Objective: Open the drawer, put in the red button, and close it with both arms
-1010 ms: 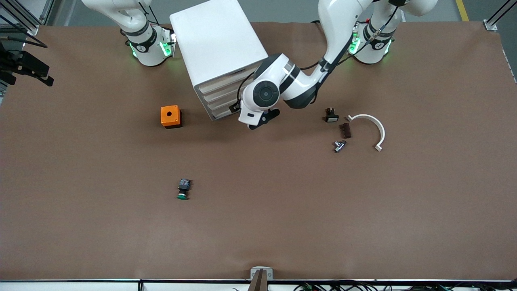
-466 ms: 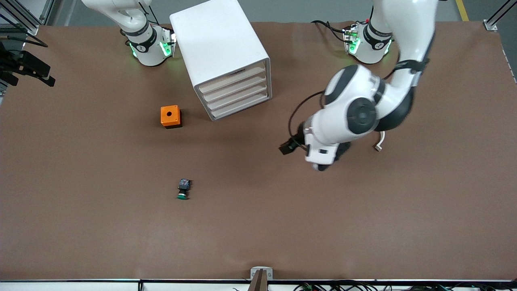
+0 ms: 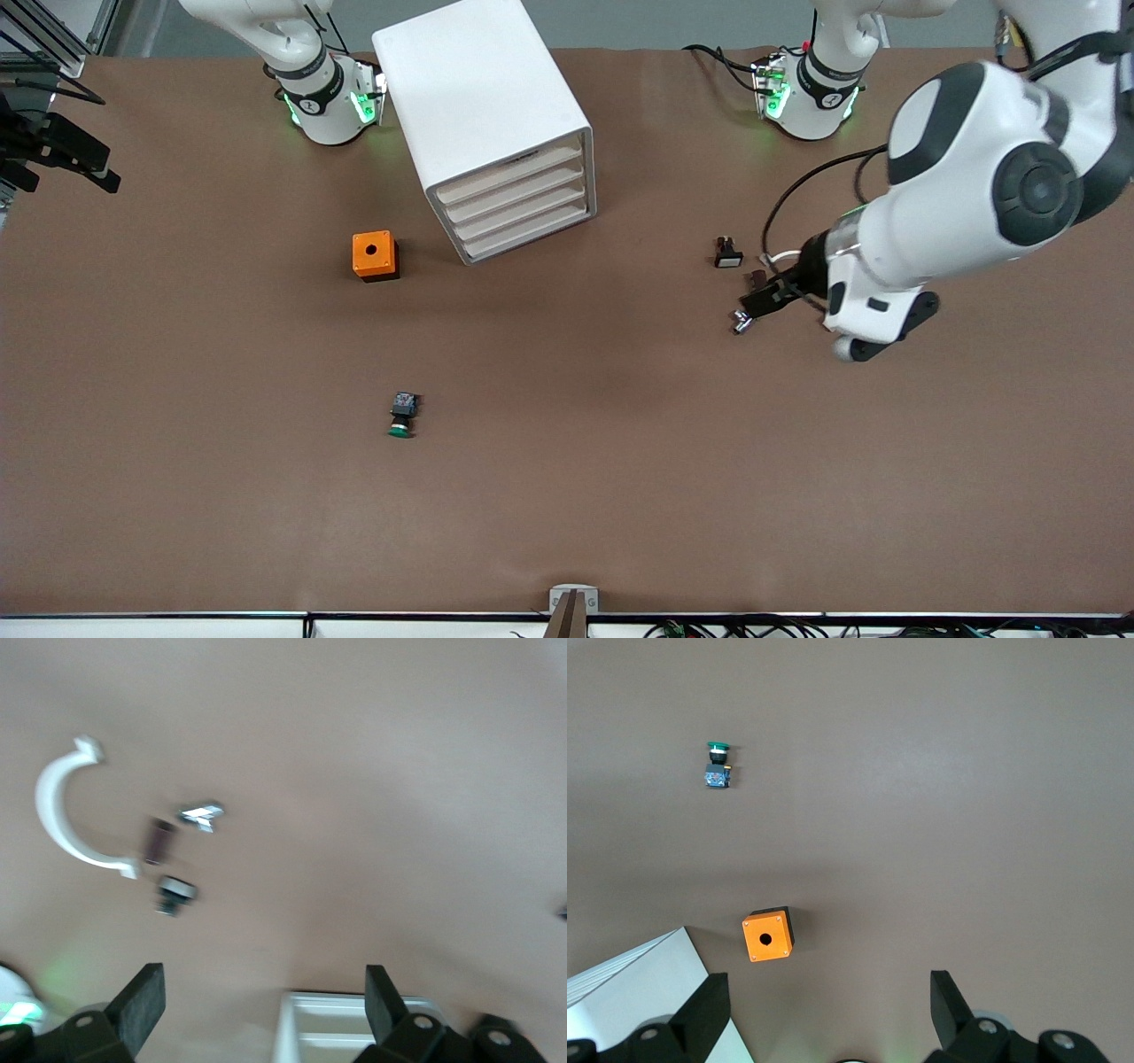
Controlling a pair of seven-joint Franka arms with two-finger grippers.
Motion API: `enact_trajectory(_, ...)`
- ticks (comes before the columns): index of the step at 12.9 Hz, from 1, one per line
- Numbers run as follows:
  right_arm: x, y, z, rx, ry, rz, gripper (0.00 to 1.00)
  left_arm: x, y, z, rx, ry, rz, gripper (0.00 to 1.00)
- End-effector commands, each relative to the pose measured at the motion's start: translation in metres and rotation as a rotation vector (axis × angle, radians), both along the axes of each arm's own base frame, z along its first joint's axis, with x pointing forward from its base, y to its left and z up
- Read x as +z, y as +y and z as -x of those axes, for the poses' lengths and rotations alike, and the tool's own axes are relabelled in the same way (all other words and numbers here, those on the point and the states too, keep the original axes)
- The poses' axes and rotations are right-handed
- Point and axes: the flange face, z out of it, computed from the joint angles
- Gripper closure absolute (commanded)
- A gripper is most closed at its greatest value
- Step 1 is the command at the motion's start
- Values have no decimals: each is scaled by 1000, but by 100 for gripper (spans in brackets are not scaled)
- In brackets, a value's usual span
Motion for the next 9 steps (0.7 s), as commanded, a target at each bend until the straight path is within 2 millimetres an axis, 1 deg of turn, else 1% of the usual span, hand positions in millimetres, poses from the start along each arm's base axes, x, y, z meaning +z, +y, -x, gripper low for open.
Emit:
enact_trajectory(1,3,-9,8,31,-14,-16,0,20,48,9,-94,-1,-25,1)
enact_trajectory(2,3,-12,9,25,-12,-17,0,23,72,7,-117,2,-19,1)
enact_trajectory(3,3,-11,9,26,-12,-17,0,30,86,10,-155,-2,-28,1)
enact_trajectory(5,3,-12,9,25,-14,-17,0,38,101,20,-237,-2,-53,1)
enact_trajectory(7,2,-12,8,24,-12,-17,0,36,119,26,-270,2,-69,1)
enact_trajectory(9,2,-12,9,22,-8,-17,0,38,138,38,-310,3,-62,1)
